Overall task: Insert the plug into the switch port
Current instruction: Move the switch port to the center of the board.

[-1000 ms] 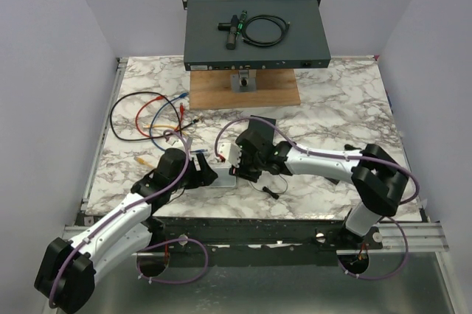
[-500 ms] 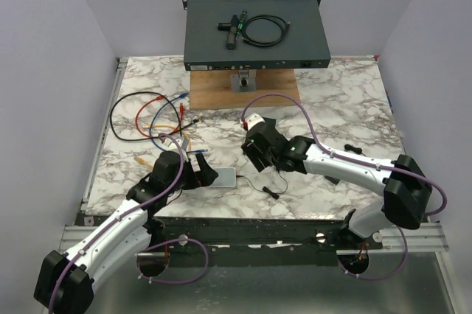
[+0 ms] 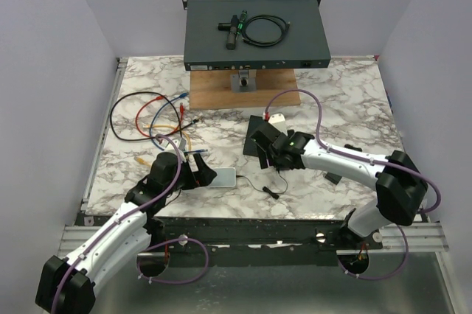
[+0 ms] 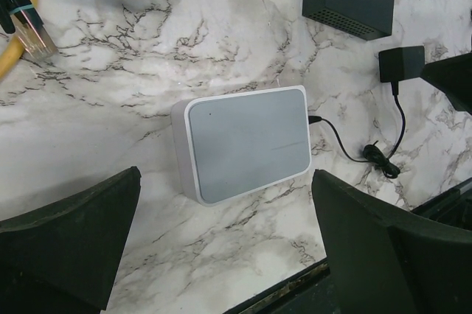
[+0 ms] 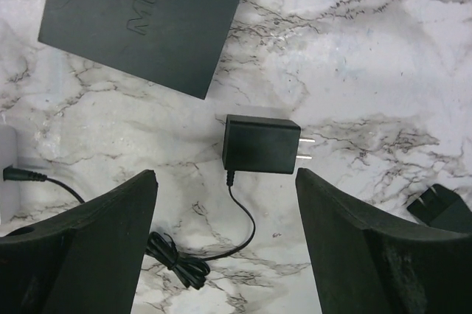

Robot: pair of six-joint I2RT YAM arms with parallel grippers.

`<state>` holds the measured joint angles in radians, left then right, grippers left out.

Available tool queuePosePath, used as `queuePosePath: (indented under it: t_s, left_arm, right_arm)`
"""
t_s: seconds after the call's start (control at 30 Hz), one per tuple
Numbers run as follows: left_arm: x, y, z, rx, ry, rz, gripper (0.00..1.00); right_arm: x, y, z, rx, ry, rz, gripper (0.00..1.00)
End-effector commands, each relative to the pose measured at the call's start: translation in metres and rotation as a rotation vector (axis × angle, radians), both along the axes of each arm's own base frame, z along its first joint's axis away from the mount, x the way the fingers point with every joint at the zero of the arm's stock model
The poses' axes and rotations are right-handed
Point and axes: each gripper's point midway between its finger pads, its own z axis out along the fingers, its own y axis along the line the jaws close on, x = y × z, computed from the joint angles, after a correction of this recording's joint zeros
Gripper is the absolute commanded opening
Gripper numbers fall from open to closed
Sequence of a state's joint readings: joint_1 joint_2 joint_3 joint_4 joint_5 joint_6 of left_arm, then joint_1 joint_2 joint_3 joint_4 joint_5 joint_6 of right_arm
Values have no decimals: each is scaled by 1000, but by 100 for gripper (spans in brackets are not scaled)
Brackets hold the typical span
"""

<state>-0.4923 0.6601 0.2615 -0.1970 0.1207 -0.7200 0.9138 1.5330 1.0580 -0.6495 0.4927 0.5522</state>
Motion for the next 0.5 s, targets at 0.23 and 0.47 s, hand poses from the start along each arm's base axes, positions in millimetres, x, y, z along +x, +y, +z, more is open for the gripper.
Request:
queuePosePath:
  t_s: [0.23, 0.47]
  left_arm:
    - [-5, -4, -2, -31, -10, -35, 99]
    - [-4, -3, -1, -29, -16, -31, 98]
  right_arm:
    - [8, -33, -35, -3, 28, -239, 78]
    - [9, -34, -50, 0, 47, -250, 76]
